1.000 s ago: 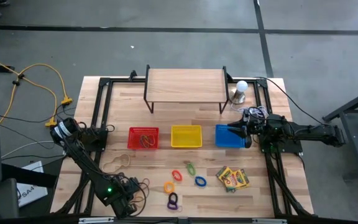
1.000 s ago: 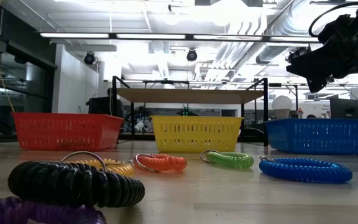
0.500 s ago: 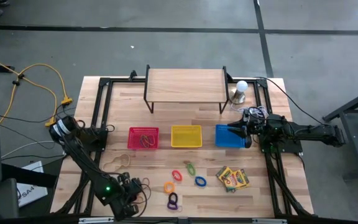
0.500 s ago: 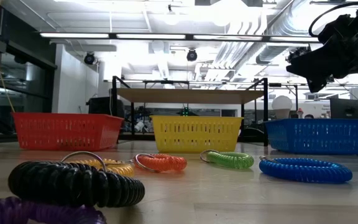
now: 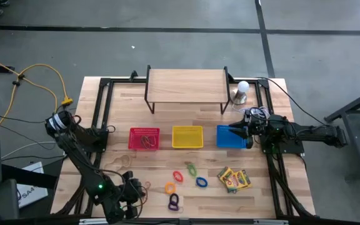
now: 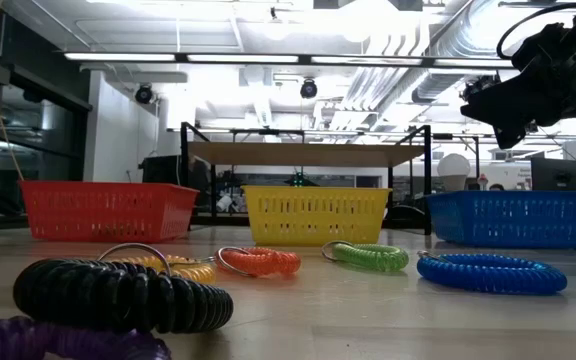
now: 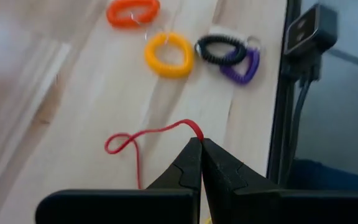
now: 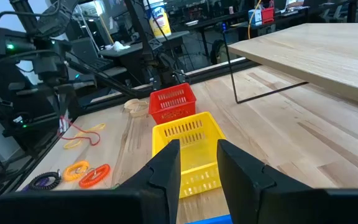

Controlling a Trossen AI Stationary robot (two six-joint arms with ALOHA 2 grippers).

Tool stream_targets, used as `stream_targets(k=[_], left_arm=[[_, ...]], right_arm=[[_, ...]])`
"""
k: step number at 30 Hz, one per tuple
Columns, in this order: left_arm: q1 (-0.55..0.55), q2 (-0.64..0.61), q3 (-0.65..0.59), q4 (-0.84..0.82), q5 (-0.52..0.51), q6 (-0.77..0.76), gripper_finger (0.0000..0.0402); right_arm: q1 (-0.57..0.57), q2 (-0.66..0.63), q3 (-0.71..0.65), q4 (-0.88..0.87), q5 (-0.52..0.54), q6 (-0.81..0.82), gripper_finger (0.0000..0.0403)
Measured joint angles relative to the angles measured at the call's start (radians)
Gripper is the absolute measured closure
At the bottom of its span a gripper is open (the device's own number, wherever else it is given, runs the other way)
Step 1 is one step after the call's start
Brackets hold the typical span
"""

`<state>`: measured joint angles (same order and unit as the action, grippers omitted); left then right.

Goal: Pick & Place Office Desk Supplies
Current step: Put the red rubber band into the red bin

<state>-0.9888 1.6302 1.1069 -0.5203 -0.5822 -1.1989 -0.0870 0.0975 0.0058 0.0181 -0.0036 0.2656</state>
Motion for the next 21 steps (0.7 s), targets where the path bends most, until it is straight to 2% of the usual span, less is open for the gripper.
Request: stream_targets(k=[11, 21], left_arm=[[0.058, -0.103, 0.000, -0.088, -0.083, 0.111, 0.0401], [0.198, -0.320, 0.000, -0.268, -0.132, 0.271, 0.0401]], right_arm=[[0.000, 0.000, 0.000, 0.000, 0.000, 0.000, 0.0309], [0.000, 0.000, 0.000, 0.000, 0.000, 0.000, 0.0309]])
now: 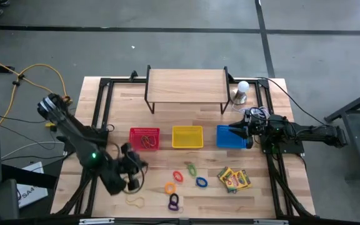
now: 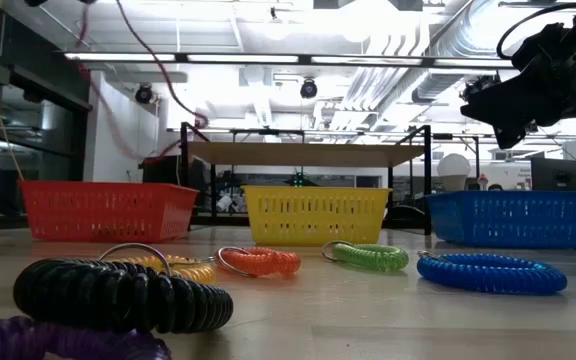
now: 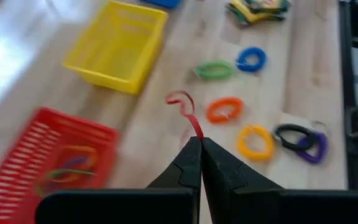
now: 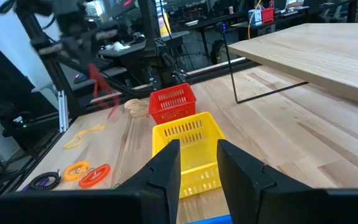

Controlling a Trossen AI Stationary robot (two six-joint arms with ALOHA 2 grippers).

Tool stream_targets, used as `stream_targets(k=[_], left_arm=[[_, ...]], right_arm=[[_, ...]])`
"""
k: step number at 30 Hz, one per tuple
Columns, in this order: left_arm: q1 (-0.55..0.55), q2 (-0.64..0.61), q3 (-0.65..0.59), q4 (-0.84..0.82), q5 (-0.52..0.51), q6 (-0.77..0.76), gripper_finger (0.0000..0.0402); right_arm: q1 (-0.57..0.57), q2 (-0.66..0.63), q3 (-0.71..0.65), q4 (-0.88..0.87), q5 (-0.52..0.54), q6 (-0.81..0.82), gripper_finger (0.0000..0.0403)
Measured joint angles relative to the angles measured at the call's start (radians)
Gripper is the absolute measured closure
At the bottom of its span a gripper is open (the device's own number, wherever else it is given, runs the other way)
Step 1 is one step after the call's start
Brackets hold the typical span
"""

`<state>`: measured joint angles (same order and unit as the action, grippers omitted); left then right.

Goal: Pick & Place Office Desk Supplies
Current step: Put the red rubber band into the red bin

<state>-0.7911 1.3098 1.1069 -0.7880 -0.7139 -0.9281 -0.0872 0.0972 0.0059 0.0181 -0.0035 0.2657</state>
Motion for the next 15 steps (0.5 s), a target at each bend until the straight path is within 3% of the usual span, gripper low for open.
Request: stream_targets(k=[8, 15], left_arm=[[0.153, -0.136, 0.000, -0.159, -0.006, 0.105, 0.0401], [0.267, -0.151, 0.000, -0.300, -0.003, 0.112, 0.0401]], right_arm=[[0.000, 0.000, 0.000, 0.000, 0.000, 0.000, 0.0309], [0.000, 0.000, 0.000, 0.000, 0.000, 0.000, 0.0309]])
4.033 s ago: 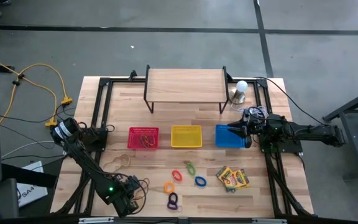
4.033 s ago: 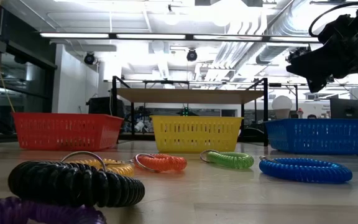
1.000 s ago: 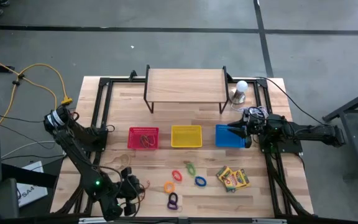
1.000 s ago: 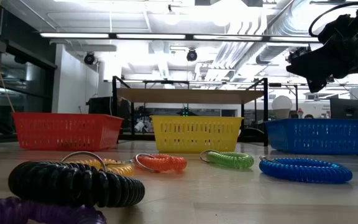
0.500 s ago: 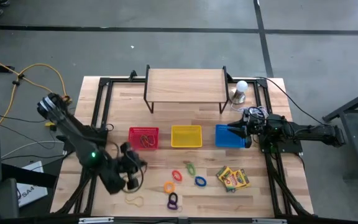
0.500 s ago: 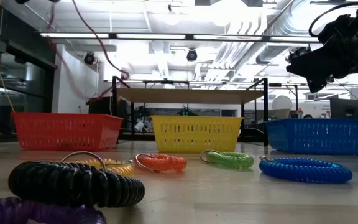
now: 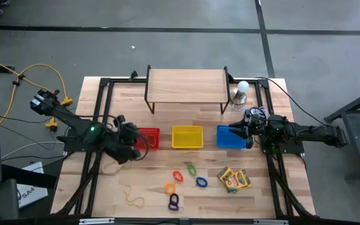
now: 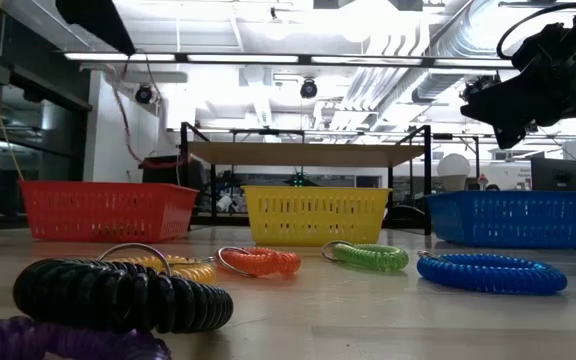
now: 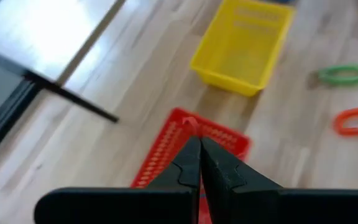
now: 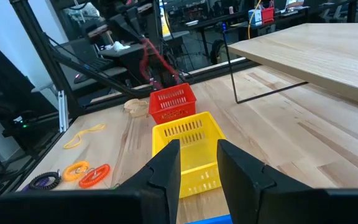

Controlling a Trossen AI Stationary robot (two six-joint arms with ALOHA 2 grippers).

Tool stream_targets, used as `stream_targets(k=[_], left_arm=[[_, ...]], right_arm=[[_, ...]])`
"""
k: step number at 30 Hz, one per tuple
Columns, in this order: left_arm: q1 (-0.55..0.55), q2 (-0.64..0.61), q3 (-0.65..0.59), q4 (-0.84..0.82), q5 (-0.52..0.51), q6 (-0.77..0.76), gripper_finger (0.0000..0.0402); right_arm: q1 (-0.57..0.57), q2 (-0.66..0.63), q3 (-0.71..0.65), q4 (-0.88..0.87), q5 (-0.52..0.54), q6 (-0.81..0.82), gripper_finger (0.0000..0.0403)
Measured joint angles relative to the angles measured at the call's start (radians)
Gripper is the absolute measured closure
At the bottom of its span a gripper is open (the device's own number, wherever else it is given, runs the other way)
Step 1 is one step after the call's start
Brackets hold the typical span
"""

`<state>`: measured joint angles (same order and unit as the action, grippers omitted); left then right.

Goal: Pick & Place Office Desk Supplies
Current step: Put the red rubber band into the red bin

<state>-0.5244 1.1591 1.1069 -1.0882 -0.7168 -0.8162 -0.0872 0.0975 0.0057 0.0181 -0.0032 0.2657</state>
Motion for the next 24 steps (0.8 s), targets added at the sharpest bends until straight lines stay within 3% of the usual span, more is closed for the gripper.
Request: stream_targets(k=[12, 24], left_arm=[[0.037, 0.007, -0.001, -0.057, 0.016, 0.005, 0.0401], [0.044, 0.122, -0.024, -0.101, 0.047, -0.038, 0.0401]], right_arm=[[0.000, 0.000, 0.000, 0.000, 0.000, 0.000, 0.0309], [0.000, 0.000, 0.000, 0.000, 0.000, 0.000, 0.0309]])
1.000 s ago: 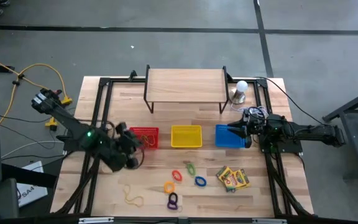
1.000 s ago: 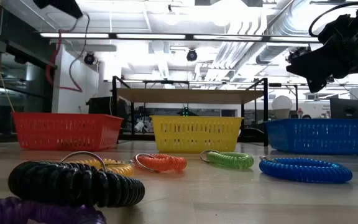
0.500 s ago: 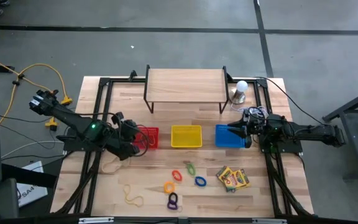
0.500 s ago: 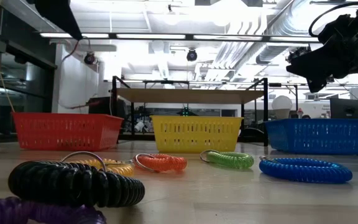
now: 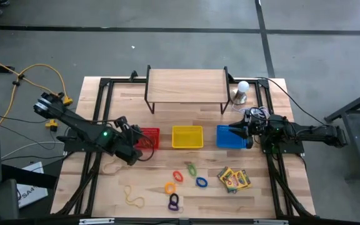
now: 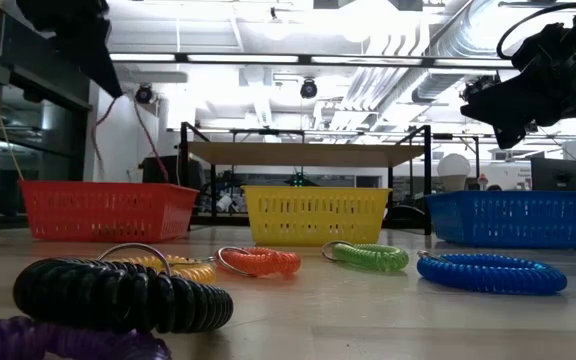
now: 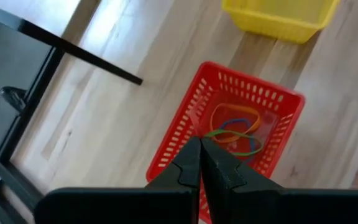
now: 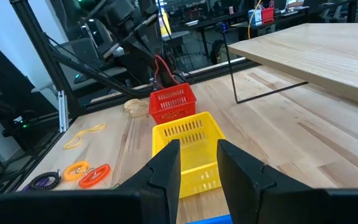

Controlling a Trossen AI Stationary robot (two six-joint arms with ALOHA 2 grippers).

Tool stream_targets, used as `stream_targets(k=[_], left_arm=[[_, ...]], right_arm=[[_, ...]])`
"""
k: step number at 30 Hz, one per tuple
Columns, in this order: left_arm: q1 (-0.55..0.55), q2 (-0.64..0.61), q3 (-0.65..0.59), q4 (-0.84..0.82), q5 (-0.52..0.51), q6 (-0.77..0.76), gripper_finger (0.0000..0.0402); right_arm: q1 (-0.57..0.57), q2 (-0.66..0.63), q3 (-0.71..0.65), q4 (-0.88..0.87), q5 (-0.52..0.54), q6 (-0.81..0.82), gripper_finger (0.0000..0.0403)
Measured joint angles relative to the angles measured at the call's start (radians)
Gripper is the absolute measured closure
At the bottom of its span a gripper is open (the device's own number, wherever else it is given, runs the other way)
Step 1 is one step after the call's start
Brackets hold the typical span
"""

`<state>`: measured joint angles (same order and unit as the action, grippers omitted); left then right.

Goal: Pick & Place Office Desk Supplies
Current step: Put the red rubber band into the red bin

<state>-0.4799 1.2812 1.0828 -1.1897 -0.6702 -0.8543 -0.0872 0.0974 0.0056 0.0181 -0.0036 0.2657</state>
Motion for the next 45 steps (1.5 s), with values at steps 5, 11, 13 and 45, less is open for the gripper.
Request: stream_targets(k=[5, 11, 13, 45], left_arm=[[0.015, 0.046, 0.000, -0.003, 0.039, -0.011, 0.0401], [0.015, 0.086, 0.000, -0.004, 0.081, -0.011, 0.0401], [0.015, 0.102, 0.000, -0.005, 0.103, -0.010, 0.0401], [0.083, 0.170, 0.000, 0.064, 0.228, 0.106, 0.0350]], right_arm=[[0.000, 0.000, 0.000, 0.000, 0.000, 0.000, 0.0309], [0.000, 0.000, 0.000, 0.000, 0.000, 0.000, 0.0309], [0.000, 0.000, 0.000, 0.000, 0.000, 0.000, 0.0309], [0.000, 0.000, 0.000, 0.000, 0.000, 0.000, 0.0309]])
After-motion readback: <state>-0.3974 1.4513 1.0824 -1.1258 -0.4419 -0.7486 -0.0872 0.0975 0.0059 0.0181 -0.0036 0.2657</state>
